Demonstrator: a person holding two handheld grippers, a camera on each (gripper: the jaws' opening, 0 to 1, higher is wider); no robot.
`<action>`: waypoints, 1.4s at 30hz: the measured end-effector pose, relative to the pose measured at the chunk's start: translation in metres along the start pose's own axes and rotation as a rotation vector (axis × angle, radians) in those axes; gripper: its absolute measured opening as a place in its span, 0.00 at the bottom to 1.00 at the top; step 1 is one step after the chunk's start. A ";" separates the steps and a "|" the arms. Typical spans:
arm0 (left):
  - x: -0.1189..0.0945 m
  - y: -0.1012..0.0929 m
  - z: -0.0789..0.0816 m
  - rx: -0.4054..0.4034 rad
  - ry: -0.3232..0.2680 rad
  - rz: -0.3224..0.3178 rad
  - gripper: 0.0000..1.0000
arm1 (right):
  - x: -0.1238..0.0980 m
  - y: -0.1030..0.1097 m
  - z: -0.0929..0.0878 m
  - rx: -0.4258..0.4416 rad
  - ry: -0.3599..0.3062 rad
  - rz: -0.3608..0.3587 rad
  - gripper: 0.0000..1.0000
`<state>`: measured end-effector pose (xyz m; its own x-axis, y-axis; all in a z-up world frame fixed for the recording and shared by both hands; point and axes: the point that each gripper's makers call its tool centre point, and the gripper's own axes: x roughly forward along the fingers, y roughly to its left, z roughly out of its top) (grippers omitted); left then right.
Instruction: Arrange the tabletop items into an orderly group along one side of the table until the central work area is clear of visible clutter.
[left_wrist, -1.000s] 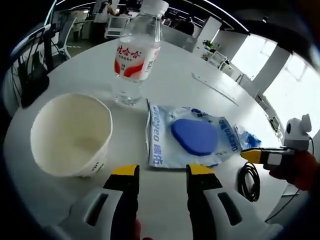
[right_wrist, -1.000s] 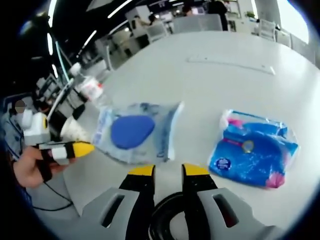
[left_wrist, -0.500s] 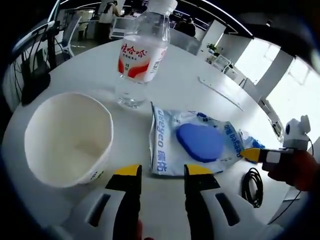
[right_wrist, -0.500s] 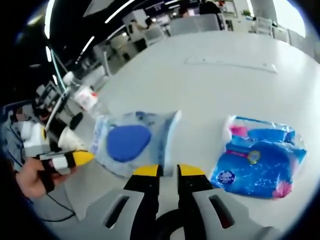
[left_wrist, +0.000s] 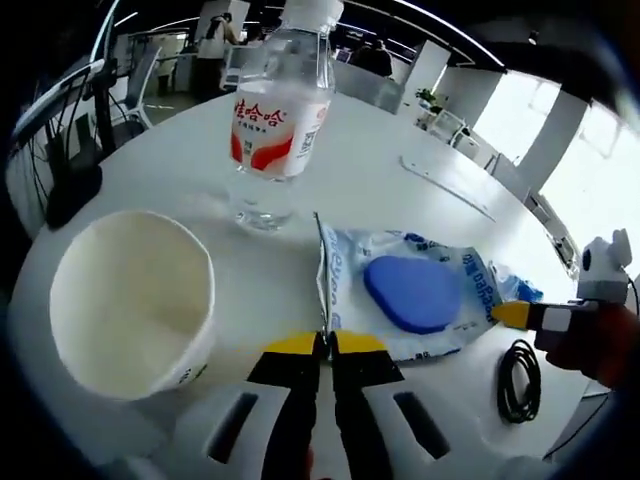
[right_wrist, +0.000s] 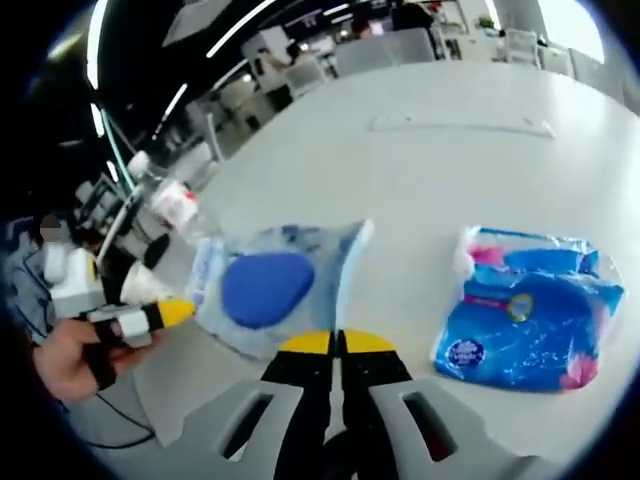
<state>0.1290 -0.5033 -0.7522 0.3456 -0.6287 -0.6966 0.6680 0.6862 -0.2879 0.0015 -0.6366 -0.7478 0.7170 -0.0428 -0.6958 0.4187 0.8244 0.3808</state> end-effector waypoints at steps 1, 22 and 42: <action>0.000 -0.001 0.002 0.009 -0.003 0.001 0.00 | -0.001 0.001 0.000 -0.005 -0.003 0.000 0.00; 0.009 -0.042 0.052 0.051 -0.082 -0.099 0.00 | -0.033 -0.013 0.035 -0.030 -0.129 0.000 0.00; 0.029 -0.055 0.059 0.062 -0.079 -0.130 0.00 | -0.016 -0.039 0.037 -0.016 -0.113 -0.034 0.00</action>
<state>0.1410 -0.5808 -0.7178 0.3031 -0.7391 -0.6015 0.7489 0.5751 -0.3292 -0.0060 -0.6894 -0.7287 0.7611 -0.1329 -0.6349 0.4353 0.8304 0.3479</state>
